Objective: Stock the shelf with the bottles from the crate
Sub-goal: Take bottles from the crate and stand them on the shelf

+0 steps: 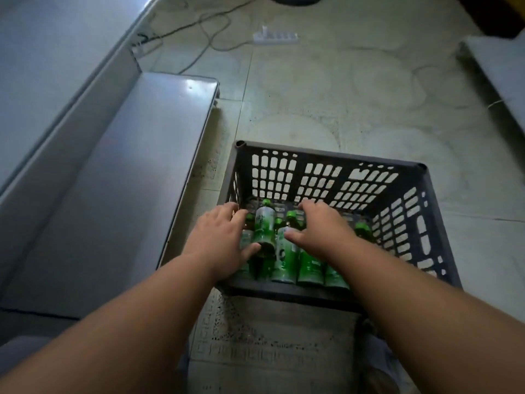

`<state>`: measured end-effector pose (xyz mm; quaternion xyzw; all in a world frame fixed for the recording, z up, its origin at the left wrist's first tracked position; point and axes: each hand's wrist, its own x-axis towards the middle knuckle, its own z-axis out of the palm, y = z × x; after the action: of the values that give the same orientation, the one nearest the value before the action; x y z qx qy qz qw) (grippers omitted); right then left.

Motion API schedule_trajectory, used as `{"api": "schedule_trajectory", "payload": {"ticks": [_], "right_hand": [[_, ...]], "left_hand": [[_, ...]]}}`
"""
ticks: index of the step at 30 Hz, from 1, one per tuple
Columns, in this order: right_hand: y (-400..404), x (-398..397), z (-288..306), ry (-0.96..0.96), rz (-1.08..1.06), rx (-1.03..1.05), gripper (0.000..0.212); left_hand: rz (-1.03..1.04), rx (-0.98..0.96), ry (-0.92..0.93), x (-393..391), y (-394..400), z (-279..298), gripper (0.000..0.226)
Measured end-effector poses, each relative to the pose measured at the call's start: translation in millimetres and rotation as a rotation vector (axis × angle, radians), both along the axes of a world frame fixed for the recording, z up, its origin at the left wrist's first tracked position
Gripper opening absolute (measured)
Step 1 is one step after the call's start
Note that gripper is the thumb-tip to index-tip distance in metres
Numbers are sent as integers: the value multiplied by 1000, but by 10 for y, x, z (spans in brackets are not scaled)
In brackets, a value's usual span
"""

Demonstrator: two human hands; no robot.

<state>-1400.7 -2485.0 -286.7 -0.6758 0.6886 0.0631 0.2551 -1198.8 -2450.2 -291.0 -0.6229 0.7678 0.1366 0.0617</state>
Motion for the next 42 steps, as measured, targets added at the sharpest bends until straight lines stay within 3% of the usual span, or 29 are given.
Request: {"api": "schedule_trajectory", "payload": {"ticks": [5,14,17,21,25,29,36,42], "right_hand": [[-326,190,-572,-81,-61,107,77],[-923,598,-1322,-194,-143,242,78],[-1093,700,-1476,-86,-183,330,76],[-1273,772,-1529,125,16,386,76],[-1360,769,-1544,135,40,432,50],[-1312,776,-1482,119,0,438,58],[-1098,888,-1610,-297,-369,469,105],[-880,550,-1479,-731,-444,402,84]], "left_hand": [[-47,8,-106,83,-313,-420,95],[34,29,-29,127,-448,-602,111],[13,46,-75,116,-466,-605,112],[-7,41,-106,107,-464,-588,112],[1,51,-104,102,-466,-579,113],[-3,51,-107,92,-465,-566,114],[7,33,-81,104,-464,-588,118],[2,62,-114,99,-459,-577,120]]}}
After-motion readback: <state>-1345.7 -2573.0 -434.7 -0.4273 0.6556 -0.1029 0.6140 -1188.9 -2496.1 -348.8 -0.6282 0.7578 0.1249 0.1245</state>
